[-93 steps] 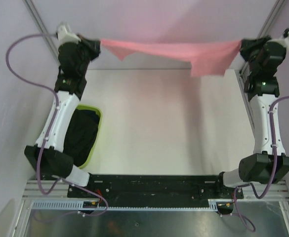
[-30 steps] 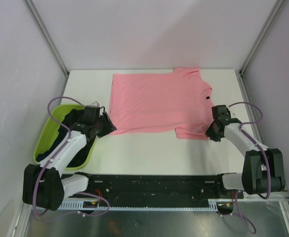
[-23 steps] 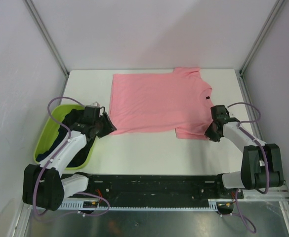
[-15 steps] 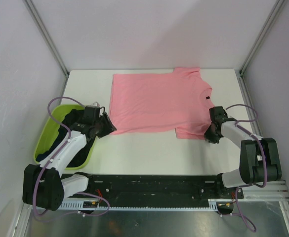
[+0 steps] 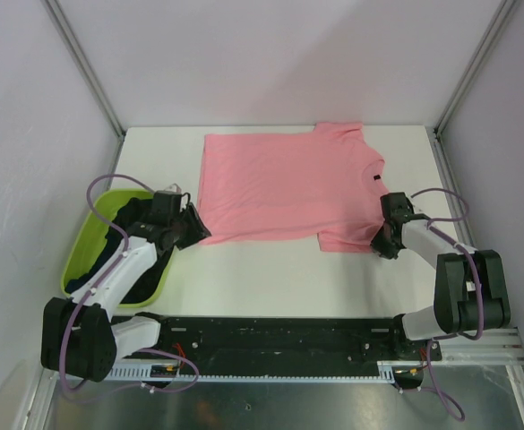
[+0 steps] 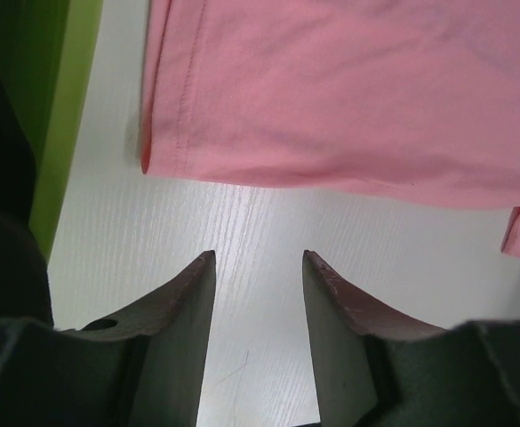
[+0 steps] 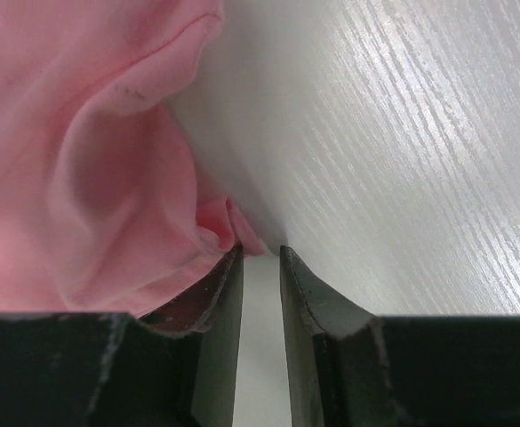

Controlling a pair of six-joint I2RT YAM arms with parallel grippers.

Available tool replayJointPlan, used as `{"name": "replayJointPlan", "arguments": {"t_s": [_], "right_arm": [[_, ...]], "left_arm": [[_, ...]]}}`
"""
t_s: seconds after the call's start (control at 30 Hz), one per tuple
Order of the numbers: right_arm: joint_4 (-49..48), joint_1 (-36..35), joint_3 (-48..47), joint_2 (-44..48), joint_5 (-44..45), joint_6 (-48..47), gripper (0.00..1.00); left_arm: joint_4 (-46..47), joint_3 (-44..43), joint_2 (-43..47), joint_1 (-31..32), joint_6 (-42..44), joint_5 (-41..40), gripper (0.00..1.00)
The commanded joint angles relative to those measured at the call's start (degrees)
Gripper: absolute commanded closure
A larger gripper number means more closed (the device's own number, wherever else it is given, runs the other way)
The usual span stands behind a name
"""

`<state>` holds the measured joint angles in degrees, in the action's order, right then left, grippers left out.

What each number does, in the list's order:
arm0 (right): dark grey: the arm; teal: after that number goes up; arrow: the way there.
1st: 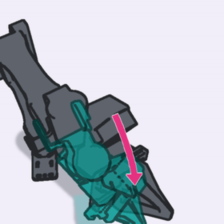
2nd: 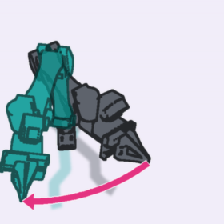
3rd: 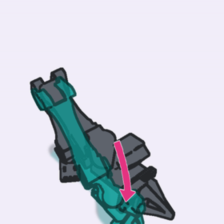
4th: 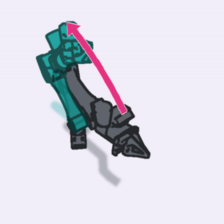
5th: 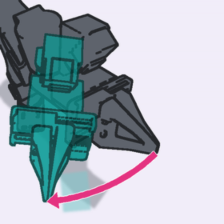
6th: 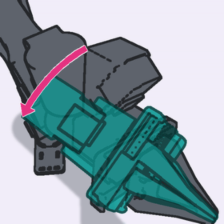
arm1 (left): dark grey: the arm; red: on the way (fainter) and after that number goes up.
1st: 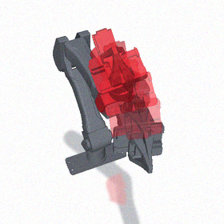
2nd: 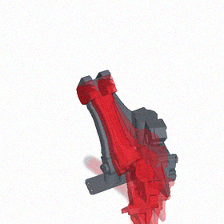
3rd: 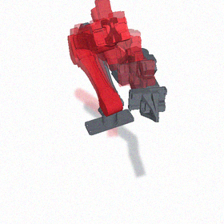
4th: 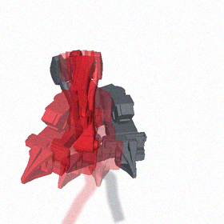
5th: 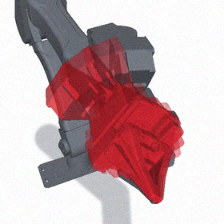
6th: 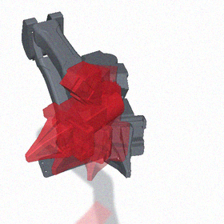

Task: Fold and stack the t-shirts
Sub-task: Grap the side of the flattened tshirt closest away from the robot with both arms

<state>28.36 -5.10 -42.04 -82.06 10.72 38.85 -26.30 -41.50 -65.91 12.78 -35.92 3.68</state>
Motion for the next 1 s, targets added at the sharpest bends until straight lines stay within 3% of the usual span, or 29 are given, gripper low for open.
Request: {"name": "replayJointPlan", "arguments": {"t_s": [0.0, 0.57, 0.77, 0.97], "right_arm": [[-1.49, 0.68, 0.21, 1.58, 1.26, 0.31, 0.72], [-5.19, 0.59, 0.21, -2.58, -0.33, 0.68, 0.72], [-1.61, -0.78, 0.21, -2.06, 2.28, 1.49, 0.96], [7.06, -0.72, 1.92, 6.53, 4.8, 2.0, 1.0]], "left_arm": [[0.12, -2.71, -0.43, 0.42, 1.59, 0.58, 0.52], [0.2, -3.1, -3.24, 0.43, 2.12, 0.68, 0.53], [0.17, -2.3, -2.78, 0.43, 1.78, -1.25, 0.53], [0.12, 0.12, -1.46, 0.43, 0.18, -5.24, 0.53]]}}
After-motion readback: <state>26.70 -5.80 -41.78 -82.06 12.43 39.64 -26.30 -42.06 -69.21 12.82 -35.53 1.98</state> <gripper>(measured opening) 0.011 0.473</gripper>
